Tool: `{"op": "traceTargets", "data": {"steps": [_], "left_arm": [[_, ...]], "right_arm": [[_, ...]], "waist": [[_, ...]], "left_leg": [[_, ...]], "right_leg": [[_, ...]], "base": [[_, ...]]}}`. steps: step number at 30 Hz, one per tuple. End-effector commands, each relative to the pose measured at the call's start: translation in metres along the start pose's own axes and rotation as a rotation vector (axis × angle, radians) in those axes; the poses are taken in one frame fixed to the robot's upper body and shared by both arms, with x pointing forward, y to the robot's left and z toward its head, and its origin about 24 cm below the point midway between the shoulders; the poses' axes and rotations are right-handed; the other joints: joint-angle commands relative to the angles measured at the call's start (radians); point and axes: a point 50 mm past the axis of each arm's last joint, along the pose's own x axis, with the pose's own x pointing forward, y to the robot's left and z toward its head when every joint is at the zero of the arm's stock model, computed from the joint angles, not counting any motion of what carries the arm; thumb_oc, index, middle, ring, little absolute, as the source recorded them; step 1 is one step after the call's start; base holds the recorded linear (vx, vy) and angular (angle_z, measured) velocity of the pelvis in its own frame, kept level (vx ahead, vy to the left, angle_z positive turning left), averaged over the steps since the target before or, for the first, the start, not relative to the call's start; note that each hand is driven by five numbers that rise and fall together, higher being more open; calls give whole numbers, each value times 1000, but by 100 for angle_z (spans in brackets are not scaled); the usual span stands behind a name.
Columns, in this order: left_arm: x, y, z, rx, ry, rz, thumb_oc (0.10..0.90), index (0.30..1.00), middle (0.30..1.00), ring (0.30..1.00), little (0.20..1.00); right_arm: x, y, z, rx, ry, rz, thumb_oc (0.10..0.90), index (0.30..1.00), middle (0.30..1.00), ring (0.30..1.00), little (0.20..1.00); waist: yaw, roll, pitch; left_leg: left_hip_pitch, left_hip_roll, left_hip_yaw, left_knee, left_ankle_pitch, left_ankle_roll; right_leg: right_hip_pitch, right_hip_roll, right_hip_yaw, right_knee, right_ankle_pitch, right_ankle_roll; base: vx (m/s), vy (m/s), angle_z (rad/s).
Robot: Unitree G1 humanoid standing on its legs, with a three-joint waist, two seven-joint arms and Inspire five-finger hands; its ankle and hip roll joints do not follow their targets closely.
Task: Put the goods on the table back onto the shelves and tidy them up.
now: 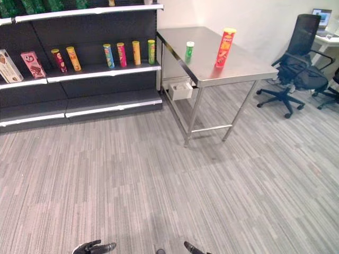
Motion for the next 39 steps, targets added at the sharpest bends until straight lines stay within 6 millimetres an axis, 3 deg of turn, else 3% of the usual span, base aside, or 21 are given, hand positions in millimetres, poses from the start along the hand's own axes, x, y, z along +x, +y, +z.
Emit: {"op": "traceTargets", "data": {"steps": [1,18,34,39], "left_arm": [[2,5,23,-35,-98,8,800,900,900,900,900],[2,4,11,15,-49,38,800,900,900,900,900],[2,9,21,-7,-78,51,800,900,900,900,900],[3,8,35,-19,-119,43,800,900,900,900,900]], "right_arm": [[3,-13,26,-12,-91,-28,800,900,900,900,900],[4,-10,22,-42,-66,-30,800,900,900,900,900],[4,-13,26,-75,-68,-29,800,900,900,900,900],[5,-15,33,-49,-90,-41,800,900,900,900,900]], "waist": [[1,-49,-16],[8,-52,-14],[13,-49,18],[6,-59,53]], "left_leg": [[3,7,-74,-83,-11,-60],[2,7,-88,-83,-8,-61],[-2,21,-80,-83,0,-64],[-103,18,-90,78,-37,-73]], "right_leg": [[71,-48,88,-101,48,144],[75,-46,76,-101,43,139],[54,-39,74,-87,37,133],[17,-32,95,-50,24,114]], "base": [[0,0,0],[0,0,0],[8,-24,0],[-16,-85,6]]}}
